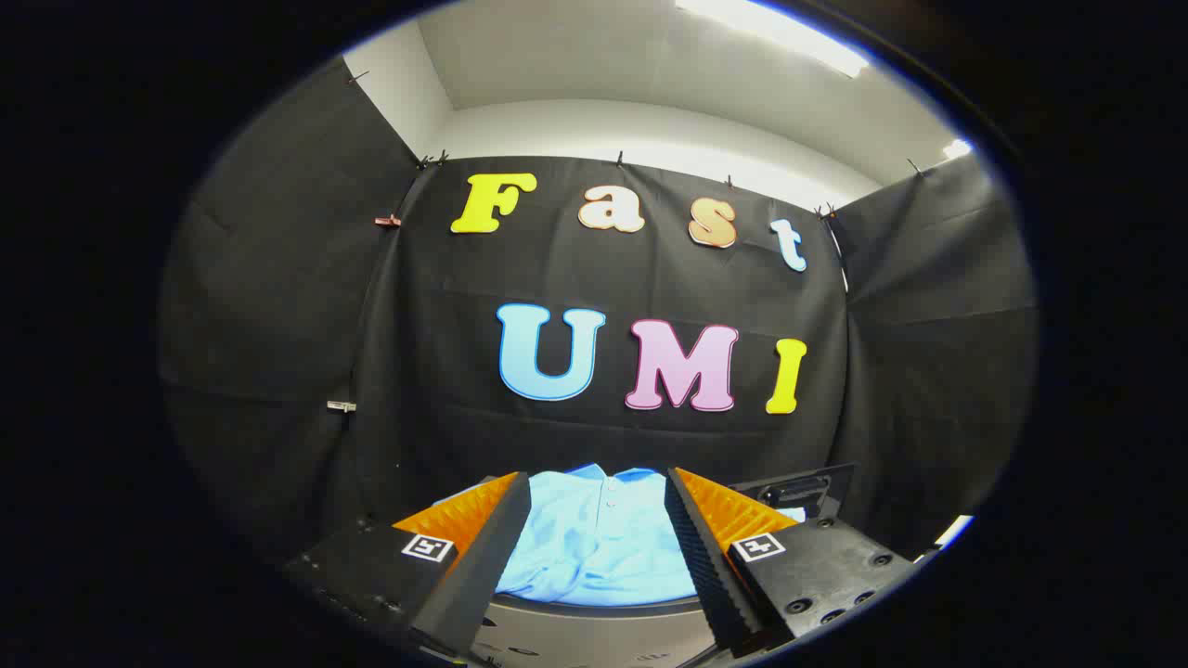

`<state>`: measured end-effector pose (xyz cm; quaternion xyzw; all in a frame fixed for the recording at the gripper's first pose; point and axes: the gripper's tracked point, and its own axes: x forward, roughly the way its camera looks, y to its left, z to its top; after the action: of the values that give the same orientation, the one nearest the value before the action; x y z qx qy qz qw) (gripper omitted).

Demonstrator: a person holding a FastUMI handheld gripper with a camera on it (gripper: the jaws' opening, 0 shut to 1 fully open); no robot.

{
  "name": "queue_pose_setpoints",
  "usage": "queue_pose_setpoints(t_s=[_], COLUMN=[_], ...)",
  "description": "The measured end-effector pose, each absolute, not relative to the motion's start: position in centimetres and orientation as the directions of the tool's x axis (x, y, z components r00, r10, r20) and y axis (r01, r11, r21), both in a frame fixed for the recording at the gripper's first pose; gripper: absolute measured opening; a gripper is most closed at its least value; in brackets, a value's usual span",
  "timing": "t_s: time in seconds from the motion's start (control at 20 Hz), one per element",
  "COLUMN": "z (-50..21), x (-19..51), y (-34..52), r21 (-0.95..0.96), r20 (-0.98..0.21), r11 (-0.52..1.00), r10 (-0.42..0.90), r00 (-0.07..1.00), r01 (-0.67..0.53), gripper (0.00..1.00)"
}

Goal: Put the clothes into the washing machine and then close the washing machine lid.

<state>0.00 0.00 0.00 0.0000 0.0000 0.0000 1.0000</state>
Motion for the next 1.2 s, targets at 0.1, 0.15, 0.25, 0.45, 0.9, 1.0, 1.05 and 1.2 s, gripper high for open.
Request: queue_pose_setpoints(t_s=[0.1,0.15,0.25,0.45,0.9,1.0,1.05,1.2], z=[-0.2,0.0,0.2,0.7,0.3,0.0,-0.3,-0.5], x=[0.0,0.0,0.2,0.1,0.6,1.2,1.5,2.8], y=[-0.7,-1.1,-1.2,-1.1,-1.7,-1.7,-1.7,-1.8], r21=[0.01,0.013,0.012,-0.013,-0.029,-0.026,-0.021,-0.01], r20=[-0.018,-0.016,-0.015,-0.003,-0.02,-0.036,-0.049,-0.071], r11=[1.0,1.0,1.0,1.0,1.0,1.0,1.0,1.0], r10=[-0.015,-0.022,-0.025,-0.014,-0.007,-0.006,-0.005,-0.008], r00=[1.0,1.0,1.0,1.0,1.0,0.999,0.999,0.997], r01=[0.015,0.022,0.026,0.014,0.007,0.005,0.004,0.007], gripper=[0.93,0.93,0.93,0.93,0.93,0.93,0.93,0.93])
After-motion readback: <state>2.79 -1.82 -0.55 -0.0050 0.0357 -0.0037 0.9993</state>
